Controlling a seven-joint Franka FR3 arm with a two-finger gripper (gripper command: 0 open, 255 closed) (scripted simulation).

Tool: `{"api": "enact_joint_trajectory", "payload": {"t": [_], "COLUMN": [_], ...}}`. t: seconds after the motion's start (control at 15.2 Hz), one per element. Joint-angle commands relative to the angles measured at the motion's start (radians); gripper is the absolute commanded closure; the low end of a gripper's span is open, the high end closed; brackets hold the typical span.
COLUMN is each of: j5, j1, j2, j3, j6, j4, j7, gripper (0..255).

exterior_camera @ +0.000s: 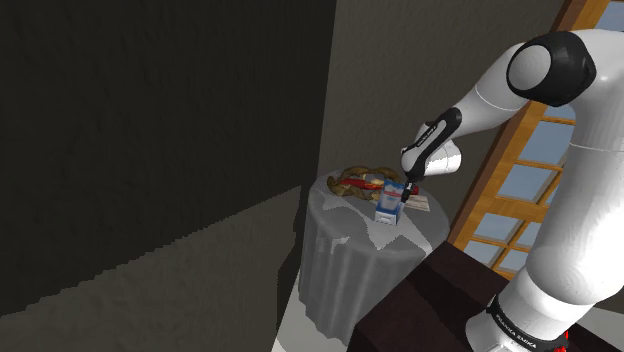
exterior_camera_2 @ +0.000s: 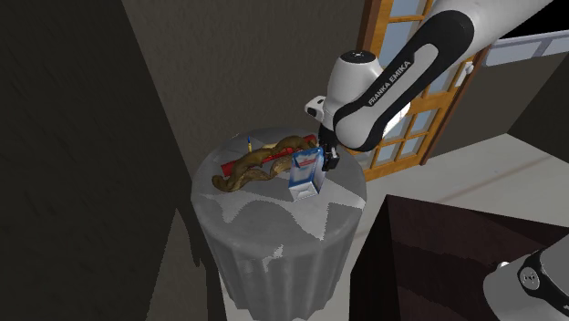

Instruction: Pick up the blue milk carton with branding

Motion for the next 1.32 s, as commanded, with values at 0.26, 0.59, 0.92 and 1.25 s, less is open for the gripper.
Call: {"api": "enact_joint_trajectory", "payload": {"t": [0.26,0.59,0.92,1.25], "j5": [-0.018,-0.062,-0.104,-0.127], "j1": [0.013,0.035,0.048,0.053], "j2": [-0.027,-0.096,-0.161,-0.201], "j3": [-0.014,-0.043,-0.061,-0.067], "j6": [-0.023,-0.089,-0.157,-0.200], "j4": [-0.006,-0.007,-0.001,0.006], "j7": [0.012,0.038,0.063,0.077], "gripper": [255,255,255,255]}}
